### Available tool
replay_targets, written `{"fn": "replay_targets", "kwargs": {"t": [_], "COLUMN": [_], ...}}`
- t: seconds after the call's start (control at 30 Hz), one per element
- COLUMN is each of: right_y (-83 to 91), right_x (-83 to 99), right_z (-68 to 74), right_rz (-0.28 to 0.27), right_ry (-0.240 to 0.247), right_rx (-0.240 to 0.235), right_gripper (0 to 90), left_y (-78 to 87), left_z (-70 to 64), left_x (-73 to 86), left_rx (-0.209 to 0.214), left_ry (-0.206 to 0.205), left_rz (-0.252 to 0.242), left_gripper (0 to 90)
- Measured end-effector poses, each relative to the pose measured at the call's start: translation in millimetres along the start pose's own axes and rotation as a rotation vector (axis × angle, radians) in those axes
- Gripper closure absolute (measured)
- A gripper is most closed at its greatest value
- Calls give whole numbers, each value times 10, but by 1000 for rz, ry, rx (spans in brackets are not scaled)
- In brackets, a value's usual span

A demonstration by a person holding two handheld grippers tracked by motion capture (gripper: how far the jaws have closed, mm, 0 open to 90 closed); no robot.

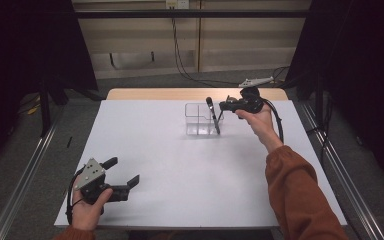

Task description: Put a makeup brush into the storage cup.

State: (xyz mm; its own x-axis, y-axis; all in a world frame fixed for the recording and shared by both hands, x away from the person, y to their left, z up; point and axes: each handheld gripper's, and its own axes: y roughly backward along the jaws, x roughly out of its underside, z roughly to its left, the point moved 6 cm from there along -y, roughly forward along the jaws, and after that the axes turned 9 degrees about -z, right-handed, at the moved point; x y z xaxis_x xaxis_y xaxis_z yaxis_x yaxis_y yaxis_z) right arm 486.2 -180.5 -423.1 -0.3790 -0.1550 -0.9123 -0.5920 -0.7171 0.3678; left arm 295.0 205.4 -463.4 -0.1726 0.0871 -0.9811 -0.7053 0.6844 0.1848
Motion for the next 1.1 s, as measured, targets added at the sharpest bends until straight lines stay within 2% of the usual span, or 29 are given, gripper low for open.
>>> {"fn": "replay_targets", "kwargs": {"t": [0.57, 0.87, 1.1], "right_y": [-2, 4, 15], "right_x": [158, 173, 198], "right_z": [-44, -37, -58], "right_rz": [-4, 2, -6], "right_ry": [-15, -18, -29], "right_rx": [3, 0, 8], "right_gripper": [859, 854, 816], "left_y": [-6, -1, -2], "left_z": [-3, 0, 2], "left_x": [5, 1, 2], "left_rx": [-1, -1, 0], "left_ry": [-2, 0, 1], "left_rz": [4, 1, 1], "left_gripper": [27, 27, 28]}}
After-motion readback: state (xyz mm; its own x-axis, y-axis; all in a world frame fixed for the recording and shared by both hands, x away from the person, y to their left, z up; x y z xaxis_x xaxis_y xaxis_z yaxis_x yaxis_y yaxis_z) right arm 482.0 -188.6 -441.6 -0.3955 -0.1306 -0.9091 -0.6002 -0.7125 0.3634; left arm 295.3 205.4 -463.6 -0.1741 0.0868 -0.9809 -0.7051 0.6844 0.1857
